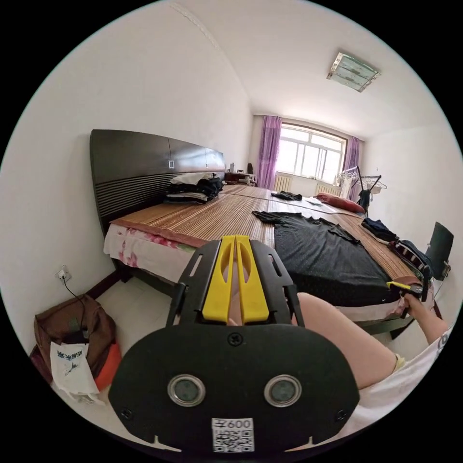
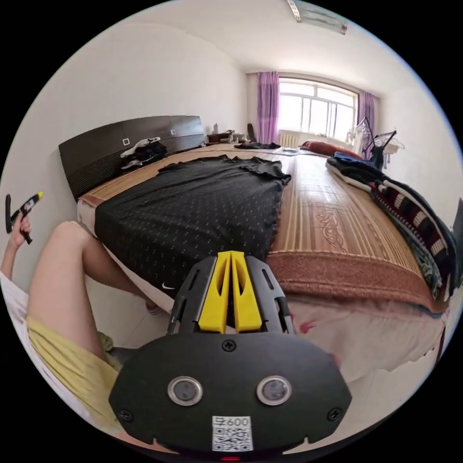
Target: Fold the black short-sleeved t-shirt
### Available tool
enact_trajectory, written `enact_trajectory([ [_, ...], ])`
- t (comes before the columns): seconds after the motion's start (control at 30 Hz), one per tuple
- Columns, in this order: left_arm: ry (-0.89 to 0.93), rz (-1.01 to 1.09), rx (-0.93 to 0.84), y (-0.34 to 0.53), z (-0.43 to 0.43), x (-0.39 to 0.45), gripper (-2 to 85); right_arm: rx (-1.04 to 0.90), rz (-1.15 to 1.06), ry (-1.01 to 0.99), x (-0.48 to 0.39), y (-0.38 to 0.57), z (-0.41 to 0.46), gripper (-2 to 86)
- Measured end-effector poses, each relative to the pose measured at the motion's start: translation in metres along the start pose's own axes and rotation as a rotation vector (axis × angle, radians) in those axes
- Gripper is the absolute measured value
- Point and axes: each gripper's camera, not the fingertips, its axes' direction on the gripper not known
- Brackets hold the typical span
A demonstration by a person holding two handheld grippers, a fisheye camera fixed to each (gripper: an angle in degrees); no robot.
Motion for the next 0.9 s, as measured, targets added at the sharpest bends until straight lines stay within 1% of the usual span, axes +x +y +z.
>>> enact_trajectory([
  [0.07,-0.015,0.034,-0.033,-0.006,0.014,0.001,0.1,-0.012,-0.054,0.083,-0.032,0.005,-0.005,-0.8],
  [0.2,-0.116,0.128,-0.044,-0.013,0.058,0.015,0.1,-0.010,-0.050,0.098,-0.059,-0.005,-0.006,-0.8],
  [0.27,-0.124,0.158,-0.063,-0.013,0.081,0.026,0.2,0.033,0.000,0.124,-0.072,-0.017,-0.016,-0.8],
  [0.37,-0.130,0.179,-0.018,-0.006,0.108,0.050,0.3,0.151,0.042,0.161,-0.090,-0.018,-0.029,-0.8],
  [0.4,-0.131,0.170,0.020,-0.002,0.117,0.060,0.3,0.144,0.052,0.142,-0.093,-0.017,-0.027,-0.8],
  [0.43,-0.120,0.155,0.059,0.000,0.126,0.070,0.3,-0.010,0.012,0.066,-0.097,-0.020,-0.010,-0.8],
  [0.47,-0.105,0.147,0.084,0.001,0.131,0.075,0.3,-0.068,-0.038,0.055,-0.103,-0.021,-0.001,-0.8],
  [0.5,-0.044,0.157,0.131,0.000,0.140,0.085,0.4,-0.029,-0.041,0.058,-0.106,-0.021,-0.005,-0.8],
  [0.53,-0.002,0.169,0.142,-0.001,0.146,0.089,0.4,-0.045,-0.020,0.079,-0.108,-0.026,-0.006,-0.8],
  [0.57,0.071,0.203,0.125,-0.007,0.160,0.099,0.4,-0.087,-0.003,0.083,-0.111,-0.036,-0.007,-0.8],
  [0.63,0.123,0.235,0.086,-0.025,0.188,0.114,0.4,-0.121,0.067,0.114,-0.116,-0.059,-0.013,-0.8],
  [0.7,0.154,0.230,0.071,-0.042,0.212,0.119,0.4,-0.055,0.073,0.104,-0.132,-0.084,-0.022,-0.8],
  [0.77,0.214,0.268,0.046,-0.067,0.245,0.124,0.4,0.071,0.061,0.016,-0.163,-0.130,-0.022,-0.8],
  [0.8,0.246,0.291,0.024,-0.087,0.271,0.128,0.4,0.100,0.069,-0.009,-0.172,-0.143,-0.019,-0.8],
  [0.87,0.287,0.271,-0.006,-0.118,0.310,0.129,0.3,0.201,0.033,-0.119,-0.215,-0.199,0.002,-0.7],
  [0.9,0.316,0.230,-0.010,-0.136,0.333,0.127,0.3,0.228,0.019,-0.143,-0.227,-0.213,0.010,-0.7],
])
